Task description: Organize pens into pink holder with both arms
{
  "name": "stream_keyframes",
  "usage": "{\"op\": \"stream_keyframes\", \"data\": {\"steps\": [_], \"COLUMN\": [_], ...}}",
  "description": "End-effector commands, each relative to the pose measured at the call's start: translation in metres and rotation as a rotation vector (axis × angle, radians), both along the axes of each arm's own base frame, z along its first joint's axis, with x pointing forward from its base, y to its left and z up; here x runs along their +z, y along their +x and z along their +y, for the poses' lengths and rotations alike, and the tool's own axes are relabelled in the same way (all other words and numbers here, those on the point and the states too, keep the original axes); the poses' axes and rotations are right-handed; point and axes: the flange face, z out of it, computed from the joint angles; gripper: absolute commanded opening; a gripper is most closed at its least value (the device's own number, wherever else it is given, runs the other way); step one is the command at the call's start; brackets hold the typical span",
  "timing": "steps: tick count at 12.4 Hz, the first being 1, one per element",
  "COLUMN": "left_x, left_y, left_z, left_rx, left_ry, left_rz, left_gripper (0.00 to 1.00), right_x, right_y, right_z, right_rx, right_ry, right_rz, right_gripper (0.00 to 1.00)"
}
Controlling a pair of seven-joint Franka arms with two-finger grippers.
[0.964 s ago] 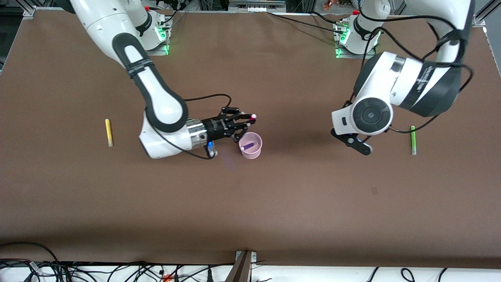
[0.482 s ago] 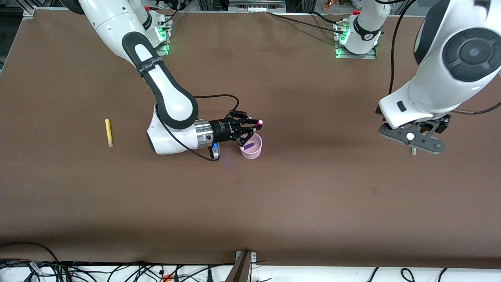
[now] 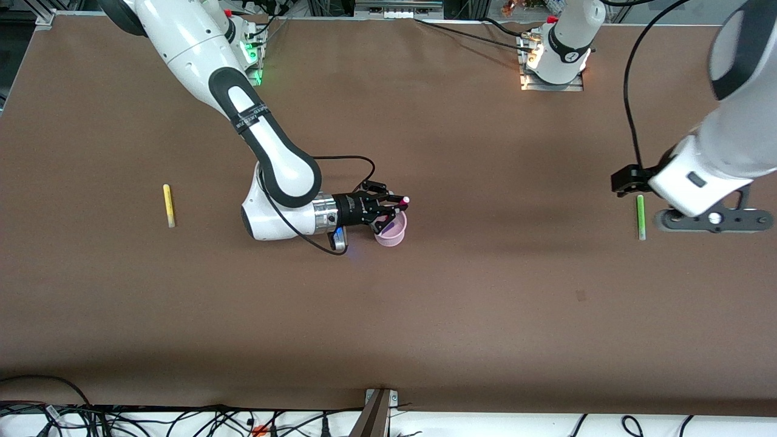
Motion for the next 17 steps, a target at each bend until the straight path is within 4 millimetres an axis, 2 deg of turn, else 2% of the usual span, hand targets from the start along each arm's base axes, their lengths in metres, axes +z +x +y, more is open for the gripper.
{"op": "stream_keyframes", "data": {"steps": [1,2,3,5,6,8,10,11,13,14,16,17], "left_x": [0.002,0.0,0.002,0.0,-0.002,-0.001,-0.001,-0.001,0.003,0.003,0.004,0.003], "left_y": [-0.051,-0.067,-0.079,-0.093,-0.094,-0.092,-0.091,-0.091,-0.09,-0.091,-0.091,-0.091], "left_z": [0.037,0.046,0.048,0.049,0.047,0.045,0.042,0.041,0.036,0.033,0.029,0.029], "left_rx": [0.096,0.115,0.113,0.117,0.112,0.107,0.103,0.101,0.09,0.086,0.078,0.076], "left_ry": [-0.069,-0.084,-0.083,-0.063,-0.06,-0.06,-0.061,-0.061,-0.063,-0.063,-0.063,-0.063], "left_rz": [-0.098,-0.139,-0.164,-0.147,-0.113,-0.111,-0.111,-0.112,-0.12,-0.12,-0.121,-0.119], "left_gripper": [1.0,1.0,1.0,1.0,1.0,1.0,1.0,1.0,1.0,1.0,1.0,1.0], "right_x": [-0.009,-0.007,0.003,0.031,0.055,0.117,0.165,0.188,0.238,0.264,0.306,0.321], "right_y": [0.001,0.003,0.008,0.014,0.02,0.036,0.041,0.038,0.028,0.018,0.001,-0.009], "right_z": [0.002,0.001,-0.002,-0.005,-0.013,-0.045,-0.07,-0.075,-0.112,-0.134,-0.175,-0.198], "right_rx": [0.002,0.001,-0.012,0.05,0.093,0.177,0.304,0.359,0.461,0.566,0.699,0.763], "right_ry": [0.029,0.026,0.012,-0.065,-0.108,-0.246,-0.402,-0.444,-0.521,-0.561,-0.589,-0.605], "right_rz": [-0.041,-0.065,-0.099,-0.219,-0.302,-0.489,-0.679,-0.741,-0.753,-0.779,-0.823,-0.858], "right_gripper": [0.39,0.91,1.0,1.0,1.0,1.0,1.0,1.0,1.0,1.0,1.0,1.0]}}
